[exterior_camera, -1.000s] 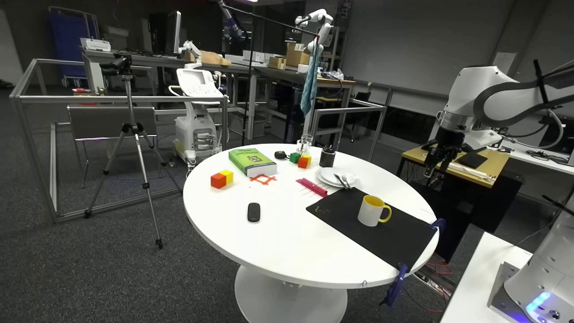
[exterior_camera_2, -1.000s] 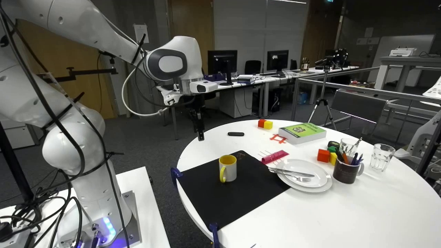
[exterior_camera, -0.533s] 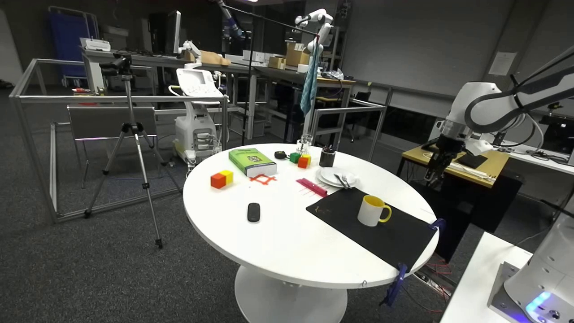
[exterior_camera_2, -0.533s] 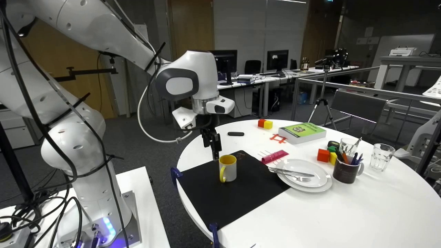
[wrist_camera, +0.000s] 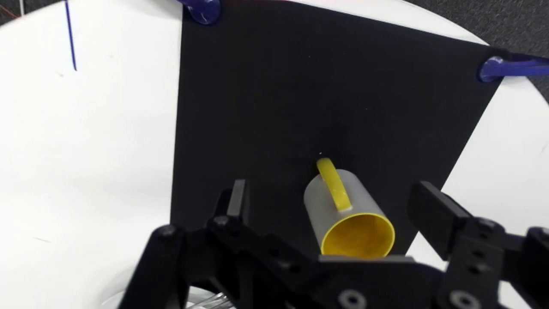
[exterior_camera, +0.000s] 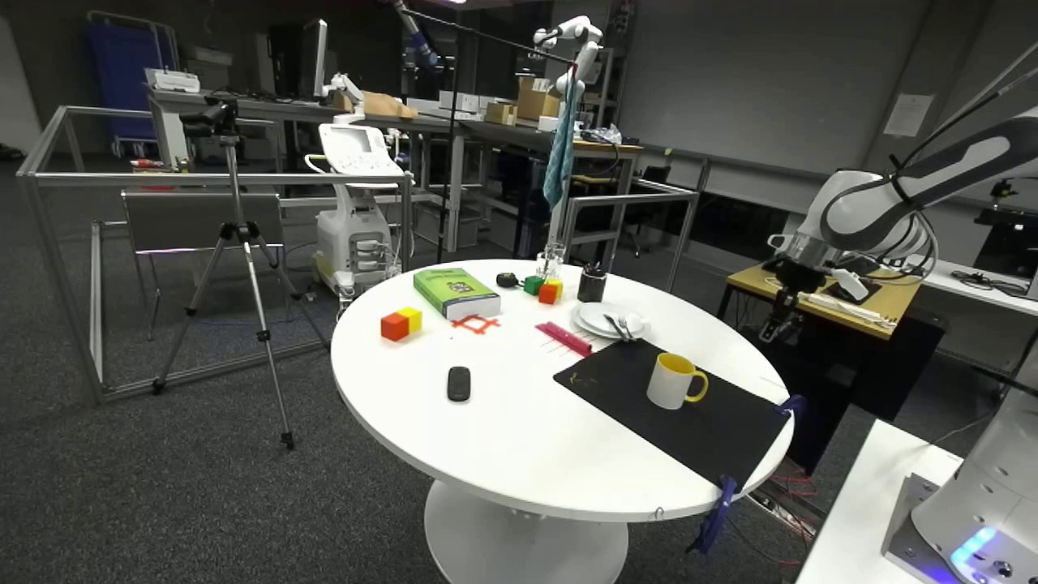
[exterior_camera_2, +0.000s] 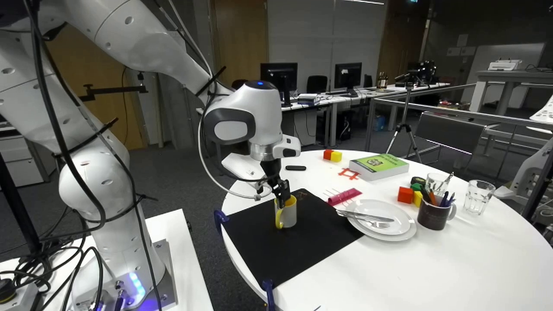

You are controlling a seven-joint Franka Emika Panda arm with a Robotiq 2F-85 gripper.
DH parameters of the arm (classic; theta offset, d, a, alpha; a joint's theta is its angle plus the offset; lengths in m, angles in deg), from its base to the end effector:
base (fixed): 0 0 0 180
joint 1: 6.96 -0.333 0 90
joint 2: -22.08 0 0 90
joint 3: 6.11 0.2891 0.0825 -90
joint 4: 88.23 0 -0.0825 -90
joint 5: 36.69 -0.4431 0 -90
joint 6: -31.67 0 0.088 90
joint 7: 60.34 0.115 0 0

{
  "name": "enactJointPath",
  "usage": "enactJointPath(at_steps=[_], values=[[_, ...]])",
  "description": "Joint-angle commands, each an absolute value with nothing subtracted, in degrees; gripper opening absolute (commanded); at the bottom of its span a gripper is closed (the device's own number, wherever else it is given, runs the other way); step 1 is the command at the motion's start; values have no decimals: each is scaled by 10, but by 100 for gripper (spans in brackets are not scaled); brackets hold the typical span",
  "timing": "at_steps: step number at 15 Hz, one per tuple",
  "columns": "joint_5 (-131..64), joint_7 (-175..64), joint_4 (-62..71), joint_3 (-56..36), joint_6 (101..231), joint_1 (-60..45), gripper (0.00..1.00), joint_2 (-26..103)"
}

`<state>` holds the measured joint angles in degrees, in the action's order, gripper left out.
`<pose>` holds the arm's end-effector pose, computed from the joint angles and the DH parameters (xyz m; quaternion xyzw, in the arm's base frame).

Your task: Adjust the white mug on the table

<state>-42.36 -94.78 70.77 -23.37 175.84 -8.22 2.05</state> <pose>0.4161 -0.1022 0.2404 -0.9878 -0.1276 -0.0667 0.0587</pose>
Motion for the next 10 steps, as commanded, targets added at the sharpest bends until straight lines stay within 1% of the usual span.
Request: enactJointPath(at_steps=[1, 3, 4, 5, 10], values=[[-485, -1045, 707, -246, 1791, -120, 100, 54], [-477, -1035, 699, -225, 1765, -110, 100, 75], [-469, -1018, 707, -219, 1763, -96, 100, 53], [-469, -1017, 707, -215, 1764, -95, 100, 59], [-469, -1017, 707, -213, 1764, -93, 100, 61]])
